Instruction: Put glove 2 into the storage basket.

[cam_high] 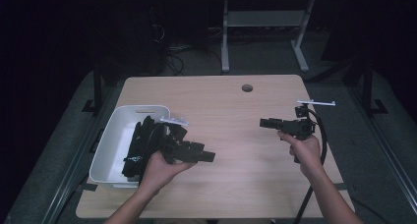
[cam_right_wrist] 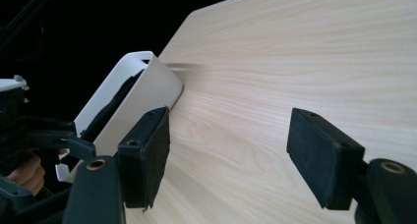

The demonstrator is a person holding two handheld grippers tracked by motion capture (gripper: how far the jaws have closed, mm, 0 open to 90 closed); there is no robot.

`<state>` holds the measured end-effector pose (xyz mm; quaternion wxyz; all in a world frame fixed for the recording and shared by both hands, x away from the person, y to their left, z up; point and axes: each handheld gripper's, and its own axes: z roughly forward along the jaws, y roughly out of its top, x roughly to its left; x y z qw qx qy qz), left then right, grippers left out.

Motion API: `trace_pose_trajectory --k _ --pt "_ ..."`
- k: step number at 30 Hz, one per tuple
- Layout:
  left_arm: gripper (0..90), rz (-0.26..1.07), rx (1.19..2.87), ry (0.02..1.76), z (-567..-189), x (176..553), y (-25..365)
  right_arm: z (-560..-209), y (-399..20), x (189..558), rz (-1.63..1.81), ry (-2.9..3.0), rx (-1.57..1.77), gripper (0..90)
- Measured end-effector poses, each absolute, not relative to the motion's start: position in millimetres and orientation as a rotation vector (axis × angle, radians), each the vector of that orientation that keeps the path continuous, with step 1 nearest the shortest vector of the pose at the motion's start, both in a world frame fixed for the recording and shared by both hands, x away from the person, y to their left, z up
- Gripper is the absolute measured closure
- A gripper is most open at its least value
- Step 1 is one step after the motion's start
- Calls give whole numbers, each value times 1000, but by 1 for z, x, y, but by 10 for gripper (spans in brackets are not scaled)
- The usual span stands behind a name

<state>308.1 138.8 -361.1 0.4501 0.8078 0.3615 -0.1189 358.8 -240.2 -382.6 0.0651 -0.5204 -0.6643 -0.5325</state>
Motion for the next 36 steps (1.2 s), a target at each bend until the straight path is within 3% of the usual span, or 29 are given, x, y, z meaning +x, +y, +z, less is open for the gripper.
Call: trace_pose_trajectory --k 36 --pt "279 -340 2016 852 -380 307 106 -418 -285 334 -1538 -1961 -1673 311"
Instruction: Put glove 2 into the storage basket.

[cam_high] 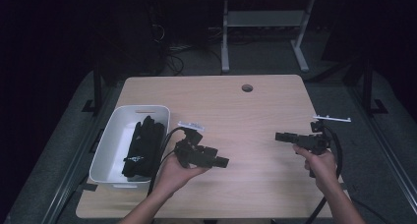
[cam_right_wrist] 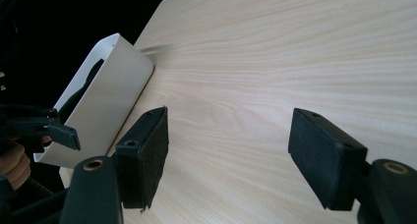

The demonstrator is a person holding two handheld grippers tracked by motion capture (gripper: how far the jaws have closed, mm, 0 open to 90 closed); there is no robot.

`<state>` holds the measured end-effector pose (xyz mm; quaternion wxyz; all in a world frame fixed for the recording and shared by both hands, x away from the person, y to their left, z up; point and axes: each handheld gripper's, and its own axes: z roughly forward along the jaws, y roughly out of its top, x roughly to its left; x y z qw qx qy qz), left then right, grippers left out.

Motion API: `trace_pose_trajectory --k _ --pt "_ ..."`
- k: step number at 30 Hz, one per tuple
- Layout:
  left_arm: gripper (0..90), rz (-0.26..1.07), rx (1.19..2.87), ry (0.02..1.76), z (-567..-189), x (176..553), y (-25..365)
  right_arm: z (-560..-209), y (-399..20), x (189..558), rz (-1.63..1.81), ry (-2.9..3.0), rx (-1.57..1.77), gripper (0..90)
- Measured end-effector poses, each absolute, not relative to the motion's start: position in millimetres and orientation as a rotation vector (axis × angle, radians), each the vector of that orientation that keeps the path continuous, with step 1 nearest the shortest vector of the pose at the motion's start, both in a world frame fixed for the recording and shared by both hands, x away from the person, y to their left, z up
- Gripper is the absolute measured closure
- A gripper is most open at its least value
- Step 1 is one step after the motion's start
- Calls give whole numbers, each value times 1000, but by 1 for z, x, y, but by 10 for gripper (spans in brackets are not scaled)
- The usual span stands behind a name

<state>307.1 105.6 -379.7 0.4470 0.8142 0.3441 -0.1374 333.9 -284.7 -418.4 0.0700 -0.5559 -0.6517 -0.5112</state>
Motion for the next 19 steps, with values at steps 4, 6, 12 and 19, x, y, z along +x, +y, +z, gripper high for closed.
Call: trace_pose_trajectory --k 4,6,12,19 --pt "279 -344 2020 849 -381 307 104 -421 -290 331 -1545 -1954 -1681 311" --pt "279 -345 2019 847 -382 307 102 -423 -292 329 -1547 -1944 -1688 311" --pt "271 -349 2027 847 -386 306 101 -430 -298 324 -1536 -1942 -1702 307" --pt "271 -351 2030 847 -390 303 99 -438 -306 314 -1531 -1932 -1710 301"
